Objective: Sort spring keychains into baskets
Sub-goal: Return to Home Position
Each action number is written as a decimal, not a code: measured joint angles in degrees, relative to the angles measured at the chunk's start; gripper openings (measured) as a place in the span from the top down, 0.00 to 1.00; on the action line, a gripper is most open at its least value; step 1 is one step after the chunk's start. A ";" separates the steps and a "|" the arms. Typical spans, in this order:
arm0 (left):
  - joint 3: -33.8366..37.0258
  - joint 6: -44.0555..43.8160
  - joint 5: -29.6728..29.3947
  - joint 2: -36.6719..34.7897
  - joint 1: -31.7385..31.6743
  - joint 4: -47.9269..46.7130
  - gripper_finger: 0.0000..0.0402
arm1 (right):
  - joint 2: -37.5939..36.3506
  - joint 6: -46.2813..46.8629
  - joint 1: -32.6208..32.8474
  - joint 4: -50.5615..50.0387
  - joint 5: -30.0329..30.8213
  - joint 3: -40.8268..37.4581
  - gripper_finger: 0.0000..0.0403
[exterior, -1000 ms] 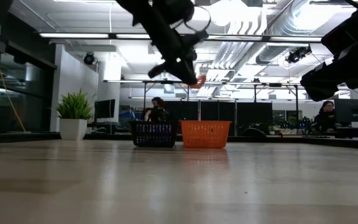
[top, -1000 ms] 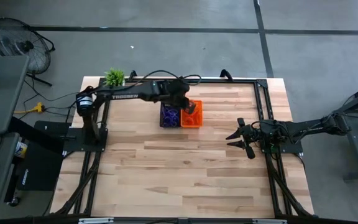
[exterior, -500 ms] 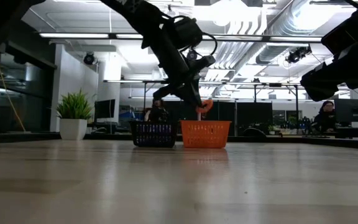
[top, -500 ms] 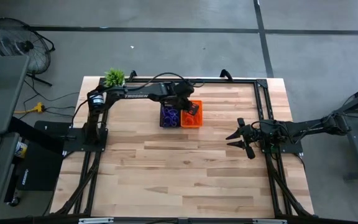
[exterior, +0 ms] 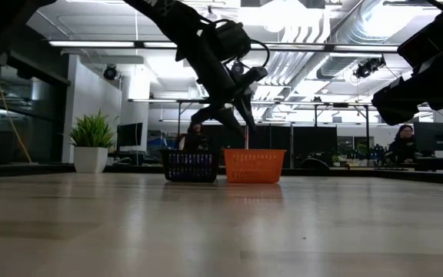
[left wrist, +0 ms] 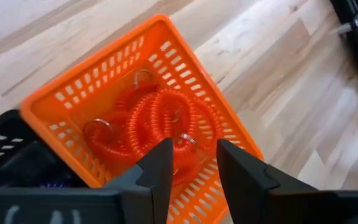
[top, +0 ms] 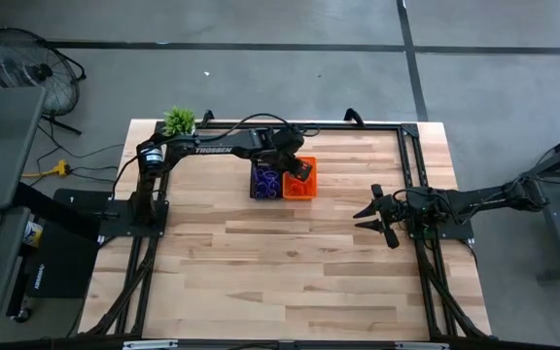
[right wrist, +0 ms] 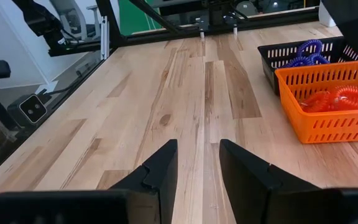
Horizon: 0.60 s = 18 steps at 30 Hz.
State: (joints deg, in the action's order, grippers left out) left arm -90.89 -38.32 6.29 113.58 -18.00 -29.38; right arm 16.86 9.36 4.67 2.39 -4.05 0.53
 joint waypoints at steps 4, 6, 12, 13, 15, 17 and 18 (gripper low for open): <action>0.00 4.49 0.67 -0.24 0.00 -0.15 0.71 | 0.00 0.00 -0.01 0.00 0.00 0.01 0.72; 0.12 7.35 0.66 -1.91 0.03 -1.45 0.73 | 0.00 0.01 -0.01 0.00 0.01 -0.01 0.72; 1.00 14.44 0.83 -8.63 2.16 -0.43 0.82 | 0.00 -0.01 -0.02 0.02 0.02 0.00 0.72; 1.61 15.43 0.02 -9.77 2.79 -0.38 0.84 | 0.00 0.00 -0.02 0.02 0.00 0.00 0.72; 3.37 17.10 -1.71 -12.17 4.09 0.96 0.87 | 0.00 -0.01 -0.01 0.00 0.00 0.01 0.72; 6.79 17.52 -2.16 -14.95 5.07 4.58 0.89 | 0.02 -0.01 0.00 0.00 0.00 0.00 0.72; 9.20 17.52 -1.68 -16.42 5.39 7.49 0.90 | 0.02 0.01 -0.01 -0.01 0.00 0.00 0.72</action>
State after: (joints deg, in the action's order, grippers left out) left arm -81.69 -20.80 4.61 97.16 -12.61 -21.89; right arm 16.88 9.36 4.66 2.38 -4.05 0.53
